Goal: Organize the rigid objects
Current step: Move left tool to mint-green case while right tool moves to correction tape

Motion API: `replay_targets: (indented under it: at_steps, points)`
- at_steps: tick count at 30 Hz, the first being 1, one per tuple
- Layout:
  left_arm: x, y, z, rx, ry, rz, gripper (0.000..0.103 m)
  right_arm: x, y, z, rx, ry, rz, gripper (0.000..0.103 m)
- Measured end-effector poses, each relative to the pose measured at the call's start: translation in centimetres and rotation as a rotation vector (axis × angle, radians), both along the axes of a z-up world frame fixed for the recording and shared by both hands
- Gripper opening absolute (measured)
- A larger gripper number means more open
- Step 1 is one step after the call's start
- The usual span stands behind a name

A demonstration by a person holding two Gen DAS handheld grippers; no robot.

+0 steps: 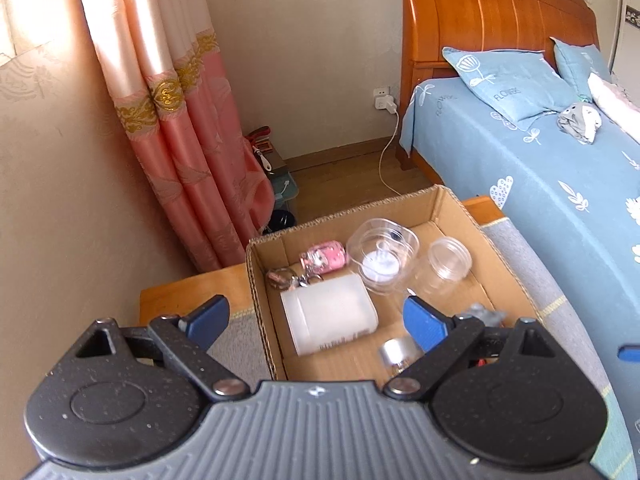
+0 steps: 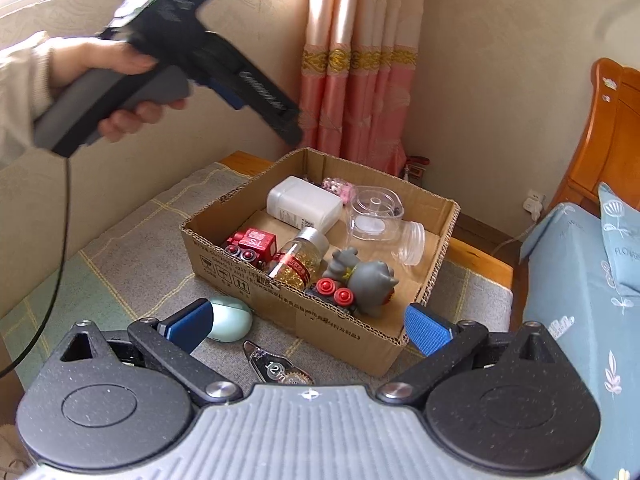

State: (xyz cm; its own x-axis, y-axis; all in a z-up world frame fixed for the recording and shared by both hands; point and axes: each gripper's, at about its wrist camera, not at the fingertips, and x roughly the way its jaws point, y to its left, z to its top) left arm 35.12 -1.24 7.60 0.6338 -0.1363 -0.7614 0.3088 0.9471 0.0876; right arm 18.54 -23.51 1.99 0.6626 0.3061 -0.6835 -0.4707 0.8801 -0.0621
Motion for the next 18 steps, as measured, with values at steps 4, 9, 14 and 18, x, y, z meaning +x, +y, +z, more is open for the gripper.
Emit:
replay_targets:
  at_steps: [4,9,14,18]
  points:
    - [-2.2,0.0,0.3,-0.019,0.011,-0.045,0.094,-0.2,0.1,0.0,0.020,0.020,-0.040,0.103]
    - [-5.3,-0.2,0.5,-0.021,-0.006,-0.073,0.094,-0.2,0.6,-0.6,0.031,0.064,-0.086,0.103]
    - [-8.4,-0.1,0.3,-0.067,-0.007,-0.094,0.094,-0.4,0.8,-1.1,0.042,0.092,-0.138,0.103]
    - [-11.1,0.1,0.0,-0.088,-0.029,-0.086,0.095,-0.9,0.7,-1.4,0.053,0.110,-0.178,0.103]
